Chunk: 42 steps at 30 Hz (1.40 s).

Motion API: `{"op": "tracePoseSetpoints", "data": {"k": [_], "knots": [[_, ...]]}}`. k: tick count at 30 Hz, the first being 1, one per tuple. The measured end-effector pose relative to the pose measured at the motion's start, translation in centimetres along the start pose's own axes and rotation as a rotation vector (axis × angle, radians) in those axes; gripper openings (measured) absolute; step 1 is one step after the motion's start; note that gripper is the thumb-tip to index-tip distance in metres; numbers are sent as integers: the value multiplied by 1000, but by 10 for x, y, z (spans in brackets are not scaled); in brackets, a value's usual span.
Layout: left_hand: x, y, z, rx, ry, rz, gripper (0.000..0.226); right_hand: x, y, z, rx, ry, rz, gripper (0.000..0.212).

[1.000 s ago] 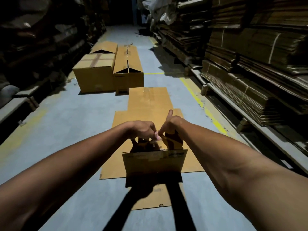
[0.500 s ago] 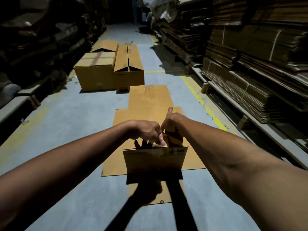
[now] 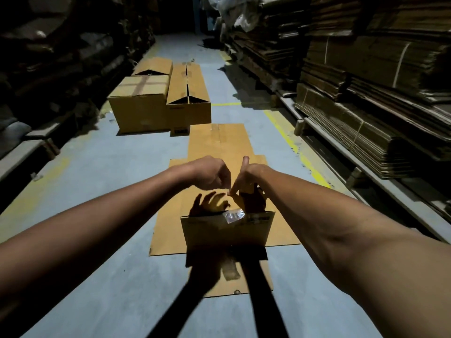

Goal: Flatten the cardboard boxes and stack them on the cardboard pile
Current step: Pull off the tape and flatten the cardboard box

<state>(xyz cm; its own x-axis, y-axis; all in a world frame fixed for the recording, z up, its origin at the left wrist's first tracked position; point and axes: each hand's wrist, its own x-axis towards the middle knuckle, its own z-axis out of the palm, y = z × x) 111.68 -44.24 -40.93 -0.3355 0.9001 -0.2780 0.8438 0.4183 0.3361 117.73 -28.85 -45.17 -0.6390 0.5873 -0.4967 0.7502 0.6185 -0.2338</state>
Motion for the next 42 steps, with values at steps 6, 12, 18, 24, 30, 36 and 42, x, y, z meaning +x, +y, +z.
{"op": "tracePoseSetpoints", "data": {"k": [6,12,18,24,30,36,42], "knots": [[26,-18,45,106,77,-43,36,3,-3,5,-19,19,20,116],[28,-38,46,284,-86,83,31,9,-2,3,16,27,26,109],[19,-33,35,316,-97,151,24,7,-5,4,45,-15,18,116],[3,-36,19,249,-110,138,28,-2,-14,12,65,-80,-4,127],[-1,-45,39,372,-123,0,26,-5,-32,31,-12,-117,-23,130],[-3,-46,44,381,-93,-21,30,-26,-41,31,-123,-47,-45,115],[-10,-42,38,332,-110,-69,29,-16,-53,31,-133,-67,3,110]]}}
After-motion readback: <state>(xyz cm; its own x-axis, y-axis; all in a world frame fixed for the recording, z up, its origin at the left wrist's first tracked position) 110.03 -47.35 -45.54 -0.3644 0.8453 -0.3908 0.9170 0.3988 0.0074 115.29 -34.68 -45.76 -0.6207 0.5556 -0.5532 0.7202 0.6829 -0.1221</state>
